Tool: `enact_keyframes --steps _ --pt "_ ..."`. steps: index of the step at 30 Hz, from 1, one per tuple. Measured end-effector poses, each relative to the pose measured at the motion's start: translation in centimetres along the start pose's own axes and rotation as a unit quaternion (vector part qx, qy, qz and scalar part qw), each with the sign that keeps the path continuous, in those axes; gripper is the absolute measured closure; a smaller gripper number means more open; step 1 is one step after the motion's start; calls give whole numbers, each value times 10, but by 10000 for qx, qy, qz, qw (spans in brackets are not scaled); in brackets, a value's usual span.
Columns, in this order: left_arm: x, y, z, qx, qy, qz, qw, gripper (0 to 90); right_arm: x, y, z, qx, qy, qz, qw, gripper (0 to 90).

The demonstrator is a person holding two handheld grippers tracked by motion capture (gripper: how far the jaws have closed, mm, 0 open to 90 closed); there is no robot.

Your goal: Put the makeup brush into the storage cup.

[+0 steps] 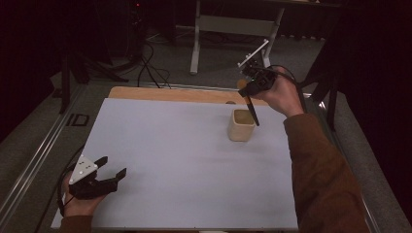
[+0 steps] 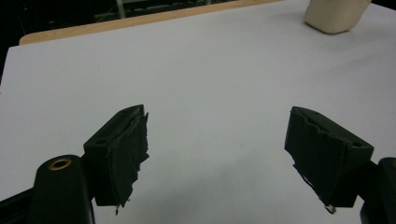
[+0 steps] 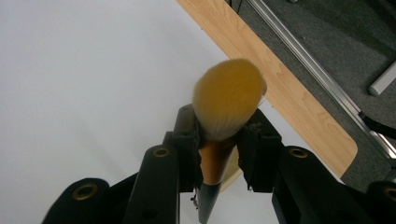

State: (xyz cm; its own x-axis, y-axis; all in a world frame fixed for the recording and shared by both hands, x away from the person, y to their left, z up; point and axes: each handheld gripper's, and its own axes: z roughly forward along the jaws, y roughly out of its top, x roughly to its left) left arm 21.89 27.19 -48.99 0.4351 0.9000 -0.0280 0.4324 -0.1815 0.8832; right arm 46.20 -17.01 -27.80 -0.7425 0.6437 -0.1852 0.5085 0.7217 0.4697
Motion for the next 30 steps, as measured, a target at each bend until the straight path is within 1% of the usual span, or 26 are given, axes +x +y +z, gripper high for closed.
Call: enact_keyframes --steps 4,12,21,30 --pt "0 0 0 4 0 1 10000 214 -1 0 0 1 1 33 10000 698" --pt "0 0 0 7 -11 -5 10000 215 -2 0 2 -29 -10 26 10000 698" --pt "0 1 1 10 -29 4 10000 214 -3 1 2 -191 -65 122 9997 698" --pt "0 0 1 3 -30 6 10000 214 -5 -1 4 -254 -126 177 9994 698"
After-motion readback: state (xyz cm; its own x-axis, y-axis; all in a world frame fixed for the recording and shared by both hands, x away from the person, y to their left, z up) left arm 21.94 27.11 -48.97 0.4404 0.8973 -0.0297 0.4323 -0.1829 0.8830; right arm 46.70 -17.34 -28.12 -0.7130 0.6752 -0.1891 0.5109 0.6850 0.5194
